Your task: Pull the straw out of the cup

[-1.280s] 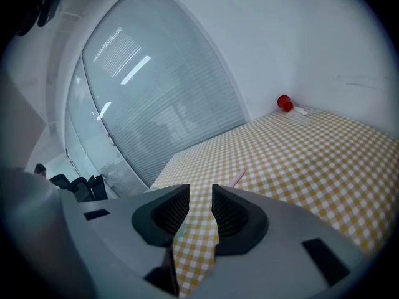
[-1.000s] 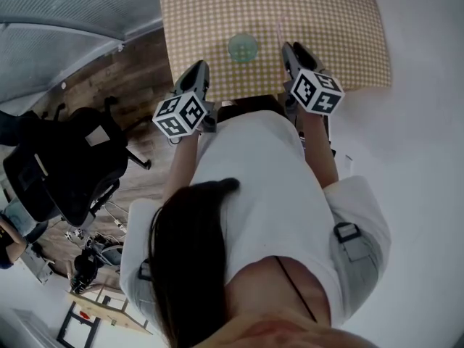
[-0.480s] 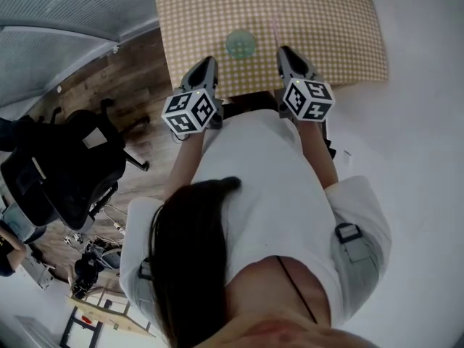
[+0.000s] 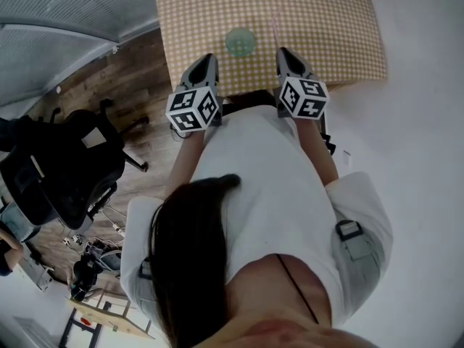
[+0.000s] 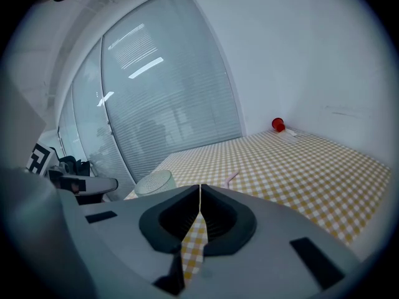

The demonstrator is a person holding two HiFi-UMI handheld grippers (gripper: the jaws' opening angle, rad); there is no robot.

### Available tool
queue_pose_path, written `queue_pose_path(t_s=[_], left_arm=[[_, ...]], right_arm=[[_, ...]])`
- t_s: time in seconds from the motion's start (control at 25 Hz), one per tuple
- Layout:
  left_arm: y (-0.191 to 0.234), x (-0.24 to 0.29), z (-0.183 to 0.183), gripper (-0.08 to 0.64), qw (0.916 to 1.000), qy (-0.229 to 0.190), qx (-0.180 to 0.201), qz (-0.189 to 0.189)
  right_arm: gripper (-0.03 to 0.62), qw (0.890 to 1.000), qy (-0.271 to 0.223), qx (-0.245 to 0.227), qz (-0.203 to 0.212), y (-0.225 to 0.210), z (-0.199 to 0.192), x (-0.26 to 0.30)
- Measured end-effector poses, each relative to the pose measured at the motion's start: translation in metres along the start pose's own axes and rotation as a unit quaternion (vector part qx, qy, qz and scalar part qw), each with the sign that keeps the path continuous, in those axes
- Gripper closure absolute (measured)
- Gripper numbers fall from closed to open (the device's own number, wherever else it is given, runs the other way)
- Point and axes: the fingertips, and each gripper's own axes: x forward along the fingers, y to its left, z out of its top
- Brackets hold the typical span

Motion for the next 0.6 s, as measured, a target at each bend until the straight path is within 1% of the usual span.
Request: queue_pose_path(t_s=[0.16, 0.28, 0.44, 0.6], left_arm=[[0.0005, -0.0024, -0.0003, 0.549, 1.0, -0.002, -0.006, -0.004], [0.0036, -0.0031, -0.0001, 0.549, 0.9999, -0.004, -0.016, -0.004], [0.0011, -0.0018, 0.0008, 0.549, 0.9999, 0.0, -0.008, -0.01], [-0.0011, -0.0007, 0.0018, 0.549, 0.9997, -0.003, -0.005, -0.023]], right_arm=[[0.557, 1.0, -0.001, -0.008, -0.006, -0.0023, -0.0002, -0.0042], [0.557, 1.0, -0.003, -0.003, -0.011, -0.0055, -0.0005, -0.0063], [0.557, 1.0, -0.005, -0.006, -0.017, -0.0053, 0.0004, -0.0065], [0.557, 0.999, -0.004, -0.026, -0.018, 0.0007, 0.0004, -0.0047]])
